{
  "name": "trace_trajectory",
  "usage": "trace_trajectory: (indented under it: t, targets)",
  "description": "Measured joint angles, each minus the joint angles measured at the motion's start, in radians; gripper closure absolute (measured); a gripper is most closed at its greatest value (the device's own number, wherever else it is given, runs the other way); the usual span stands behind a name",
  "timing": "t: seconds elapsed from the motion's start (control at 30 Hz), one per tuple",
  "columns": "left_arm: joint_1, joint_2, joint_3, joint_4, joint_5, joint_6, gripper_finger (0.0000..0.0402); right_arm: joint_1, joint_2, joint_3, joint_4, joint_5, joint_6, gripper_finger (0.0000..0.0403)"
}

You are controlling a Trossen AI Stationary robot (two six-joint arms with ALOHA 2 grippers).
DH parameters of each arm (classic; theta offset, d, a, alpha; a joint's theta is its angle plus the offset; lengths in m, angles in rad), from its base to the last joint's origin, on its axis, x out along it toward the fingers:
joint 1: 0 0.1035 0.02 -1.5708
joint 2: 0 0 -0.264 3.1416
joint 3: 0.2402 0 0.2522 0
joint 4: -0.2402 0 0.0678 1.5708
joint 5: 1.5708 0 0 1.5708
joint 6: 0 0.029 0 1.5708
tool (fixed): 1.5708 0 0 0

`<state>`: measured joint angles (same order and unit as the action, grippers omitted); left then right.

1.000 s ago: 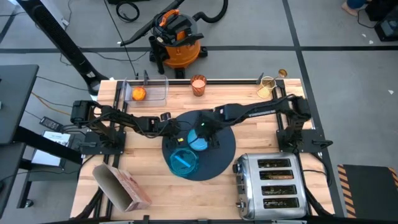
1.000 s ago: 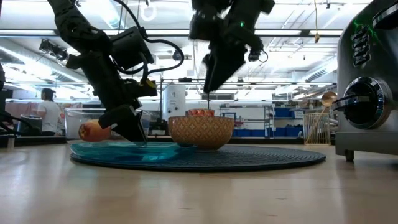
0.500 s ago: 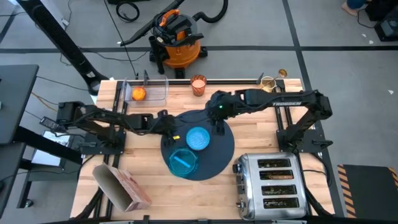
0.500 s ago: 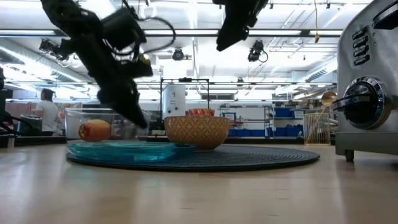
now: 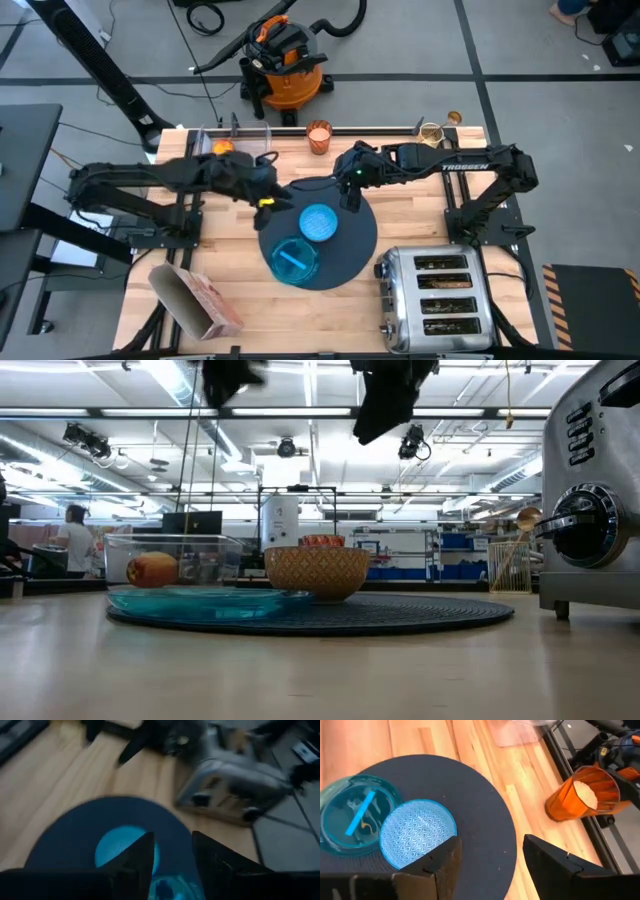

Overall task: Arrange a breakfast setting
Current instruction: Pour the cereal from the box into the bowl

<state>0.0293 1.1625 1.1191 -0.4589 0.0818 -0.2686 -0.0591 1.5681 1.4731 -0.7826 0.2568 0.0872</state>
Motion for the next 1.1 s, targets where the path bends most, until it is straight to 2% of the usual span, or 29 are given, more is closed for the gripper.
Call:
trace_trajectory:
  t: [0.17,0.37,0.5,0.6,0.77,0.93,1.0,1.1]
  targets:
    - [-0.059,0.0,0.178,-0.156,0.056,0.047,0.023,0.042,0.0,0.0,0.04,0.035,-0.028,0.0176]
    - [-0.145,-0.012,0.36,-0.331,0.16,0.056,0.0175,0.119,0.0,0.0,0.131,0.069,-0.032,0.0175]
    - [-0.209,-0.013,0.428,-0.494,0.2,0.061,0.0126,0.165,-0.001,0.0,0.19,0.132,0.015,0.0163]
    - [-0.254,-0.013,0.456,-0.549,0.234,0.084,0.0093,0.192,-0.001,0.0,0.209,0.176,0.06,0.0147]
    - [-0.349,-0.02,0.517,-0.552,0.338,0.097,0.0083,0.235,-0.001,0.0,0.203,0.229,0.16,0.0117]
    - [-0.499,-0.028,0.539,-0.687,0.335,0.097,0.0083,0.289,-0.001,0.0,0.2,0.244,0.216,0.0096]
    - [-0.556,-0.032,0.539,-0.764,0.283,0.079,0.0083,0.306,-0.001,0.0,0.19,0.259,0.238,0.0094]
    - [-0.641,-0.031,0.539,-0.893,0.151,0.001,0.0083,0.322,-0.001,0.0,0.177,0.274,0.253,0.0095]
